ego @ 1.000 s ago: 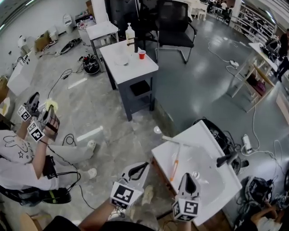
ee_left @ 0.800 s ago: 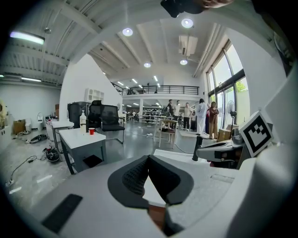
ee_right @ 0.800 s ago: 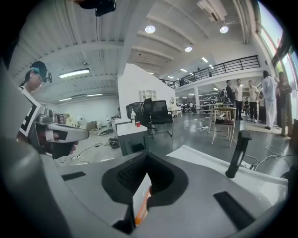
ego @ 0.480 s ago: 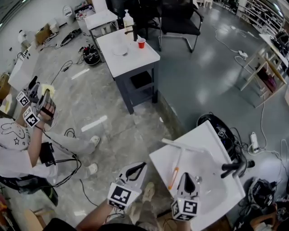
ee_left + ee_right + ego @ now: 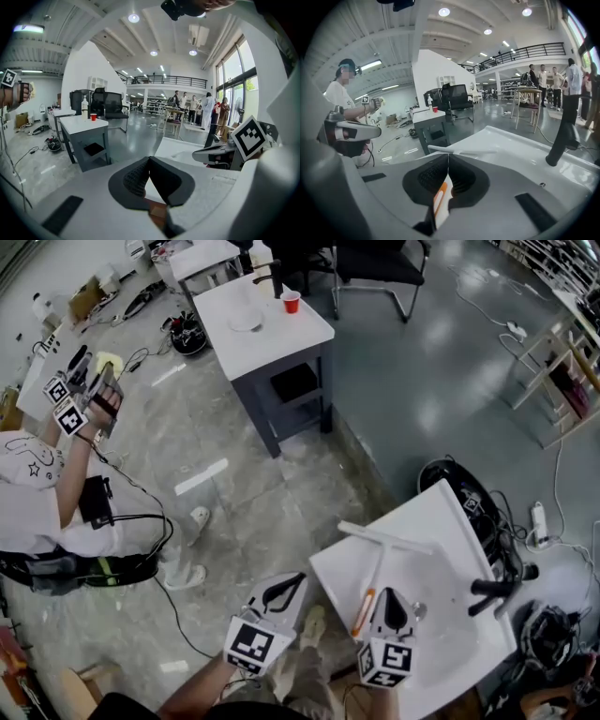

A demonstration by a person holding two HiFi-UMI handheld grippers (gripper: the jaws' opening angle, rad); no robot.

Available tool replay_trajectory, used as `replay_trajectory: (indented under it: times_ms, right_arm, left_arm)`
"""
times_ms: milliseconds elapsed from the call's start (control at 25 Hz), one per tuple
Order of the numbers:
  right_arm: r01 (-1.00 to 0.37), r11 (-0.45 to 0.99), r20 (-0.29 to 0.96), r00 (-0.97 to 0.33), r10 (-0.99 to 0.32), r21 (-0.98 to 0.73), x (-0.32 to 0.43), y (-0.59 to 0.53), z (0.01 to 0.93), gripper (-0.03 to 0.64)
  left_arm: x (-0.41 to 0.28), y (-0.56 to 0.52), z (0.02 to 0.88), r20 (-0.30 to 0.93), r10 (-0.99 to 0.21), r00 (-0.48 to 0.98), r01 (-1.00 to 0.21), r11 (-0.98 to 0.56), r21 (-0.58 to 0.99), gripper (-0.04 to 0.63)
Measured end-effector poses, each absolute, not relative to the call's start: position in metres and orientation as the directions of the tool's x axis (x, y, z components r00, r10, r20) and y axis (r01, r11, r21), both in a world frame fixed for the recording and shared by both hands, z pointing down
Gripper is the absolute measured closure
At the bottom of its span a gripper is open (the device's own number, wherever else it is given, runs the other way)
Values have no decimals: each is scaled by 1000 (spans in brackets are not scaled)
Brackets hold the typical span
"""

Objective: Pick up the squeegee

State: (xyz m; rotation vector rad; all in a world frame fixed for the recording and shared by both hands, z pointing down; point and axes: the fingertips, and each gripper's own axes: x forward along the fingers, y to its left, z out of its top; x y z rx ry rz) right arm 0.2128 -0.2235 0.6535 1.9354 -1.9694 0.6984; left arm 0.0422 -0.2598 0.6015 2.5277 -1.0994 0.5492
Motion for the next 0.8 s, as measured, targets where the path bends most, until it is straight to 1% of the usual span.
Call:
replay_trajectory:
  times_ms: [80,160,360,480,560,680,800]
  right_arm:
    - [-990,-38,552,-44,-833,-136,214,-227,663,602]
    - [-988,-43,579,-52,-814,-149,212,-231,671,555]
    - [-983,-56,644,-71,-762,-175,208,-238,693,463]
    - [-978,-57,677,-97,-730,-202,205,-242,709,422]
    - [-977,-60,694,-103,-713,-206,204,-243,717,408]
    - [-977,-68,710,-99,-697,-203,205,-244,725,408]
    - [-976,-69,718,-103,-688,-205,205,-243,729,424]
  left_arm:
    - [44,-263,603,461,-624,631,-744,-656,128,594]
    - [45,-265,603,452,-628,633,-742,-659,123,594]
    - [50,-268,602,448,-625,639,-737,-665,122,594]
    - [53,-267,607,455,-618,641,-732,-670,122,594]
    - [54,-268,608,458,-617,640,-735,-666,130,594]
    - [55,-270,609,461,-617,638,-738,-661,136,594]
    - [57,-272,607,460,-618,637,-738,-662,132,594]
